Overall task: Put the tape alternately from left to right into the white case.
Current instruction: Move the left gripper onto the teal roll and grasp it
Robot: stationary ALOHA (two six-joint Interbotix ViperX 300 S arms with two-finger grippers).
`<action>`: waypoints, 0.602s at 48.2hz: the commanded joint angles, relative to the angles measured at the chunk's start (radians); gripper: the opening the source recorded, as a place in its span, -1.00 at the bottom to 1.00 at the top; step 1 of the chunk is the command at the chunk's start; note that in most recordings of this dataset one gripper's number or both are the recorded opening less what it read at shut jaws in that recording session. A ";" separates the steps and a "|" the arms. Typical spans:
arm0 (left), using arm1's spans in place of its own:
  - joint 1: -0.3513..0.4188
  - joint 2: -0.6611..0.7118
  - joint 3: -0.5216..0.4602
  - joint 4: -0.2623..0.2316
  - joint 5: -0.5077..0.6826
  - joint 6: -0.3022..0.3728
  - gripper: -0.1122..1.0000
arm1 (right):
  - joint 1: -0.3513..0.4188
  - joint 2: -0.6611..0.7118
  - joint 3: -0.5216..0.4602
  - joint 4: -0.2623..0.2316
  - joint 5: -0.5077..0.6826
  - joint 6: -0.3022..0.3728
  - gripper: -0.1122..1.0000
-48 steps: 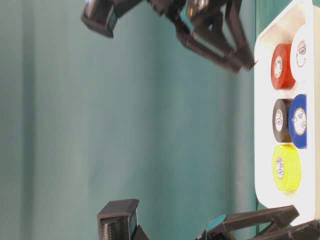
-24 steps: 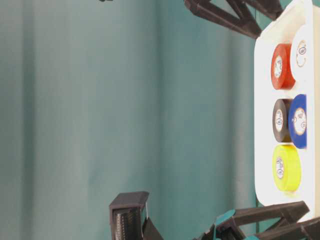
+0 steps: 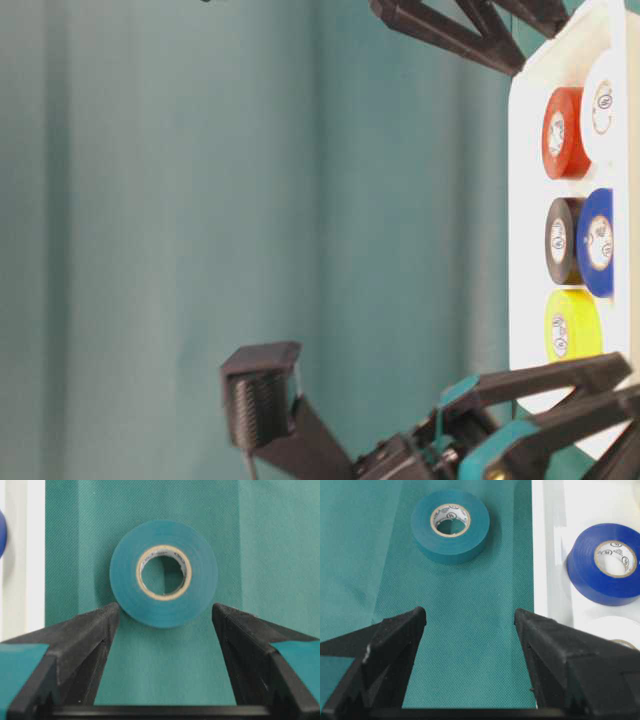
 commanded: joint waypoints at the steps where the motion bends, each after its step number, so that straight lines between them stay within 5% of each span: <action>1: -0.009 0.009 -0.029 0.000 -0.029 0.002 0.86 | 0.003 -0.014 -0.008 0.000 -0.008 0.000 0.61; 29: -0.064 0.114 -0.078 -0.002 -0.055 -0.002 0.86 | 0.003 -0.006 -0.003 0.000 -0.008 0.003 0.61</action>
